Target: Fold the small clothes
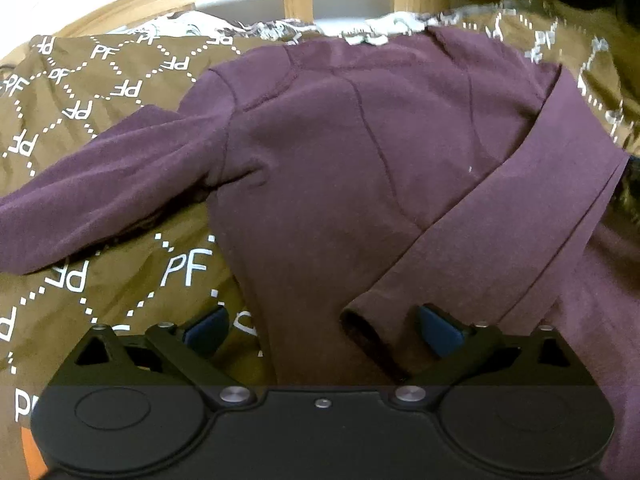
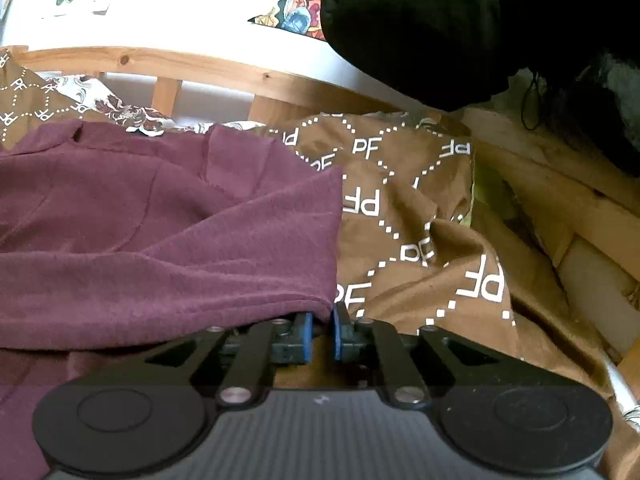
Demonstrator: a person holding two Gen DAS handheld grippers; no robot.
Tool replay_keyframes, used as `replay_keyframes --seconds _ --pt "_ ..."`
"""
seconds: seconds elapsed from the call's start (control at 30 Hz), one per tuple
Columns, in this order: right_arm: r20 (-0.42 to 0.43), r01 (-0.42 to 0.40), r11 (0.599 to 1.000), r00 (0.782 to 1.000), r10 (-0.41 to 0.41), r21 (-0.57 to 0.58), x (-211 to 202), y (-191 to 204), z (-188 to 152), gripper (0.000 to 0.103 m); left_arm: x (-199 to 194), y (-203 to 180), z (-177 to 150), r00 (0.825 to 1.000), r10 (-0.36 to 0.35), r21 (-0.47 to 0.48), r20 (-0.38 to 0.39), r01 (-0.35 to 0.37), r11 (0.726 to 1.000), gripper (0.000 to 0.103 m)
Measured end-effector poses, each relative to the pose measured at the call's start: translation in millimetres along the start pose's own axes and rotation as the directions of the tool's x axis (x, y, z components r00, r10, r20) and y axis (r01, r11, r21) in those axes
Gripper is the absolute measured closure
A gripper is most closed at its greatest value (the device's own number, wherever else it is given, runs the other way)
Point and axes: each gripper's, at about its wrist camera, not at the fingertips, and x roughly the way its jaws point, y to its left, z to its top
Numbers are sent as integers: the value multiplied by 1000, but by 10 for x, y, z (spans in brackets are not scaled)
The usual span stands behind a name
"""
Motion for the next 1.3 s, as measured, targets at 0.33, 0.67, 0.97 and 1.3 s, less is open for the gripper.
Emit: replay_keyframes --seconds 0.33,0.67,0.97,1.3 --pt "-55 -85 984 994 94 156 -519 -159 21 19 -869 768 -50 967 181 -288 180 -124 949 3" --pt "51 -308 918 951 306 248 -1244 103 24 0 -1383 1992 -129 807 552 -221 209 -511 831 3" --pt "60 -364 902 931 360 232 -1185 303 -83 0 -917 2377 4 838 545 86 4 -543 835 50" --pt "36 -327 896 943 332 300 -1079 161 -196 0 -1070 2170 375 868 477 220 -136 -443 869 99"
